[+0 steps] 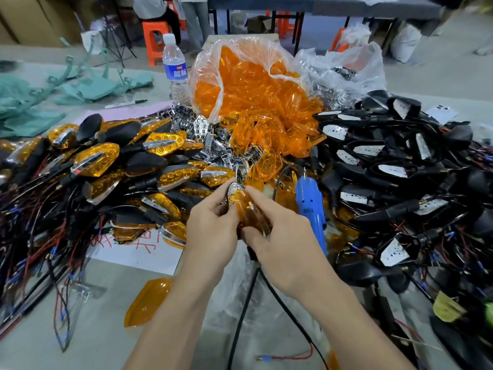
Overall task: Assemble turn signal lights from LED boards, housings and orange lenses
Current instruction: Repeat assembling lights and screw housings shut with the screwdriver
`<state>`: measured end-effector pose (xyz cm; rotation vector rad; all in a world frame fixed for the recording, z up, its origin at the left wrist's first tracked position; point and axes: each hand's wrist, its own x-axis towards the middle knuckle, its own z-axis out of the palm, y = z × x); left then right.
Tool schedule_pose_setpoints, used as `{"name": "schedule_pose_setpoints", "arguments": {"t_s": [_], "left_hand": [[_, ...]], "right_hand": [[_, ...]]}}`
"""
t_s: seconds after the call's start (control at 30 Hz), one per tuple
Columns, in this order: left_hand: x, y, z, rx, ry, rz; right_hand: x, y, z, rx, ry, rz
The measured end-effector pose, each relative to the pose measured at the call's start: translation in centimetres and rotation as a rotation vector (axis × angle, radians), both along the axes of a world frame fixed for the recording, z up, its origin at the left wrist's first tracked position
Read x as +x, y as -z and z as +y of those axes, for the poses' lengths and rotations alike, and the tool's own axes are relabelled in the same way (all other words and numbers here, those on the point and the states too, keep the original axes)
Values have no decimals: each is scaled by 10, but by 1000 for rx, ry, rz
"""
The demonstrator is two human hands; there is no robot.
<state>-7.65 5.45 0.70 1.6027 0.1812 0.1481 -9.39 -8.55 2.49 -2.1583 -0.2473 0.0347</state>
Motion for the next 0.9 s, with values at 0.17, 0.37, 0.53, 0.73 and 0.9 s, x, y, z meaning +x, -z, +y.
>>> {"name": "schedule_pose_setpoints", "arguments": {"t_s": [0.17, 0.37, 0.53, 0.73, 0.9], "left_hand": [[-4, -9, -2, -245, 67, 56], [-8, -13, 2, -421, 152, 104], [-9, -9, 7, -466, 172, 109], [-10, -5, 11, -465, 189, 42], [-8, -11, 9, -411, 250, -9]], "right_hand": [[-6, 0, 2, 29, 57, -73], [-8, -2, 4, 52, 105, -86], [-9, -11, 0, 48, 68, 5], [-8, -21, -9, 33, 17, 14], [-10, -19, -8, 48, 53, -97]]}}
